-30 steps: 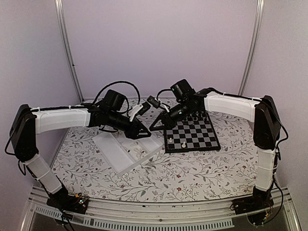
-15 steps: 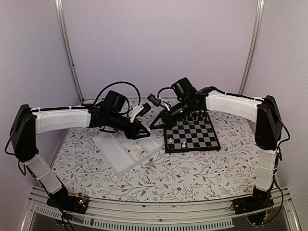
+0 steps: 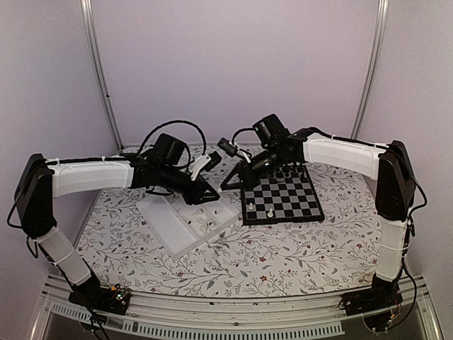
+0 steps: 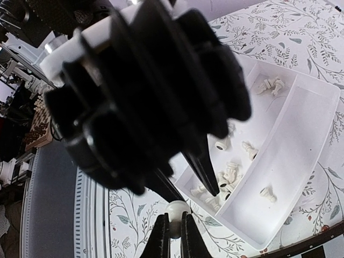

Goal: Set up the chess pieces on the board
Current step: Place the chess piece on the chessboard.

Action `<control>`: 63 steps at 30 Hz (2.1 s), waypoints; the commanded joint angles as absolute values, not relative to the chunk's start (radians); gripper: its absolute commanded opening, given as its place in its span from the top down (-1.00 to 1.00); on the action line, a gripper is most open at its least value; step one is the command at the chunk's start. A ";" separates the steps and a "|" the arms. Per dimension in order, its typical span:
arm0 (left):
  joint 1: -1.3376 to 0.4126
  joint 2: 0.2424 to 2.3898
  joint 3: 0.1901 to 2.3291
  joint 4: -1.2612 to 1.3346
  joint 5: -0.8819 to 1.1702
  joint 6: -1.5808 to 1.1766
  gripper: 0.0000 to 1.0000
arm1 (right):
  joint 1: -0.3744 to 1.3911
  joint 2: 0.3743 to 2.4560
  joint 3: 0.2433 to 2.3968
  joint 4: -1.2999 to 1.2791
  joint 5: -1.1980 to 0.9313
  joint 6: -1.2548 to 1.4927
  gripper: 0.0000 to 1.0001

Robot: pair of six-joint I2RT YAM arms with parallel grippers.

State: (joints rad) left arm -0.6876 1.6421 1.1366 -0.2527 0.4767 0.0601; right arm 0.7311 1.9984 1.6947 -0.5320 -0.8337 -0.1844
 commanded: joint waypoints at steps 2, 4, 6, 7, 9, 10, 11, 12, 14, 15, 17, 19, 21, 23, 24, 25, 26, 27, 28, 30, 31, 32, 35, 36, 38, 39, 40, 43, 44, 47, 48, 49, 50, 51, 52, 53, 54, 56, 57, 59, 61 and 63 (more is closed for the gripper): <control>-0.698 1.609 1.130 -0.280 0.417 0.068 0.48 | 0.658 1.910 1.637 -0.575 -0.730 -0.267 1.00; -0.698 1.588 1.133 -0.285 0.363 0.067 0.39 | 0.635 1.881 1.618 -0.631 -0.635 -0.350 1.00; -0.696 1.571 1.139 -0.290 0.287 0.061 0.32 | 0.620 1.852 1.586 -0.674 -0.537 -0.421 1.00; -0.694 1.563 1.141 -0.292 0.221 0.058 0.30 | 0.614 1.841 1.564 -0.691 -0.488 -0.449 1.00; -0.691 1.549 1.146 -0.297 0.110 0.042 0.28 | 0.608 1.819 1.521 -0.722 -0.386 -0.516 1.00; -0.686 1.541 1.147 -0.298 0.060 0.034 0.28 | 0.605 1.811 1.504 -0.738 -0.341 -0.535 1.00; -0.680 1.532 1.147 -0.298 0.017 0.026 0.27 | 0.603 1.808 1.490 -0.754 -0.294 -0.560 1.00; -0.675 1.523 1.145 -0.298 -0.011 0.017 0.24 | 0.599 1.810 1.479 -0.770 -0.255 -0.572 1.00; -0.664 1.505 1.138 -0.291 -0.044 0.009 0.17 | 0.584 1.820 1.463 -0.795 -0.207 -0.591 1.00; -0.662 1.497 1.133 -0.287 -0.051 0.004 0.15 | 0.576 1.825 1.459 -0.805 -0.193 -0.597 1.00; -0.660 1.482 1.124 -0.276 -0.064 0.002 0.13 | 0.558 1.848 1.467 -0.828 -0.178 -0.599 1.00; -0.660 1.475 1.120 -0.271 -0.069 0.004 0.12 | 0.549 1.877 1.495 -0.850 -0.175 -0.597 1.00; -0.660 1.477 1.121 -0.275 -0.076 0.003 0.12 | 0.547 1.914 1.536 -0.867 -0.172 -0.593 1.00; -0.660 1.482 1.125 -0.283 -0.082 0.004 0.12 | 0.547 1.949 1.588 -0.881 -0.182 -0.587 1.00; -0.660 1.486 1.127 -0.285 -0.085 0.003 0.12 | 0.547 1.974 1.617 -0.890 -0.188 -0.584 1.00; -0.661 1.486 1.127 -0.288 -0.084 0.003 0.12 | 0.546 1.991 1.650 -0.898 -0.198 -0.580 1.00; -0.660 1.488 1.129 -0.288 -0.083 0.002 0.12 | 0.547 2.013 1.681 -0.911 -0.209 -0.579 1.00; -0.660 1.489 1.130 -0.290 -0.085 -0.010 0.13 | 0.550 2.041 1.715 -0.926 -0.221 -0.578 1.00; -0.661 1.491 1.132 -0.293 -0.089 -0.020 0.13 | 0.554 2.060 1.750 -0.941 -0.228 -0.581 1.00; -0.661 1.491 1.133 -0.297 -0.106 -0.027 0.13 | 0.571 2.099 1.802 -0.970 -0.230 -0.594 1.00; -0.660 1.490 1.134 -0.296 -0.117 -0.030 0.13 | 0.584 2.121 1.819 -0.983 -0.225 -0.602 1.00; -0.660 1.490 1.132 -0.296 -0.126 -0.033 0.13 | 0.595 2.131 1.829 -0.990 -0.221 -0.616 1.00; -0.660 1.488 1.134 -0.298 -0.141 -0.037 0.13 | 0.624 2.164 1.850 -1.006 -0.212 -0.633 1.00; -0.658 1.488 1.134 -0.299 -0.144 -0.038 0.12 | 0.629 2.175 1.857 -1.013 -0.212 -0.633 1.00; -0.658 1.487 1.134 -0.301 -0.146 -0.038 0.13 | 0.634 2.199 1.872 -1.021 -0.205 -0.634 1.00; -0.658 1.486 1.135 -0.302 -0.145 -0.037 0.13 | 0.635 2.205 1.873 -1.019 -0.196 -0.635 1.00; -0.658 1.486 1.135 -0.303 -0.145 -0.038 0.13 | 0.637 2.212 1.873 -1.017 -0.190 -0.635 1.00; -0.658 1.488 1.137 -0.304 -0.147 -0.037 0.13 | 0.642 2.225 1.882 -1.017 -0.192 -0.636 1.00; -0.658 1.488 1.137 -0.306 -0.149 -0.037 0.13 | 0.645 2.228 1.886 -1.020 -0.193 -0.635 1.00; -0.658 1.489 1.138 -0.309 -0.149 -0.038 0.13 | 0.652 2.243 1.897 -1.030 -0.194 -0.634 1.00; -0.658 1.489 1.139 -0.310 -0.149 -0.038 0.13 | 0.654 2.248 1.898 -1.031 -0.195 -0.634 1.00; -0.658 1.490 1.139 -0.312 -0.151 -0.038 0.13 | 0.656 2.251 1.898 -1.030 -0.195 -0.633 1.00; -0.658 1.491 1.140 -0.313 -0.151 -0.038 0.13 | 0.657 2.254 1.899 -1.031 -0.197 -0.632 1.00; -0.658 1.492 1.141 -0.313 -0.152 -0.038 0.13 | 0.660 2.256 1.899 -1.032 -0.199 -0.632 0.99; -0.658 1.492 1.141 -0.314 -0.151 -0.038 0.12 | 0.661 2.260 1.899 -1.032 -0.200 -0.632 0.99; -0.658 1.493 1.141 -0.314 -0.151 -0.038 0.13 | 0.663 2.263 1.900 -1.033 -0.202 -0.631 0.99; -0.658 1.494 1.141 -0.315 -0.153 -0.038 0.13 | 0.664 2.266 1.901 -1.034 -0.202 -0.631 0.98; -0.658 1.494 1.141 -0.316 -0.152 -0.037 0.12 | 0.664 2.272 1.902 -1.036 -0.201 -0.630 0.97; -0.658 1.495 1.142 -0.316 -0.153 -0.037 0.13 | 0.664 2.276 1.902 -1.036 -0.202 -0.629 0.97; -0.658 1.496 1.143 -0.318 -0.154 -0.035 0.13 | 0.665 2.277 1.904 -1.036 -0.205 -0.628 0.97; -0.658 1.497 1.144 -0.320 -0.152 -0.035 0.12 | 0.666 2.276 1.904 -1.034 -0.206 -0.629 0.96; -0.658 1.500 1.146 -0.321 -0.151 -0.035 0.13 | 0.666 2.279 1.905 -1.032 -0.204 -0.626 0.93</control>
State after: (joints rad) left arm -0.6662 1.4914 1.1324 -0.3134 -0.1452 -0.0311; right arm 0.6567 2.2536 1.8786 -1.0252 -0.2001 -0.6258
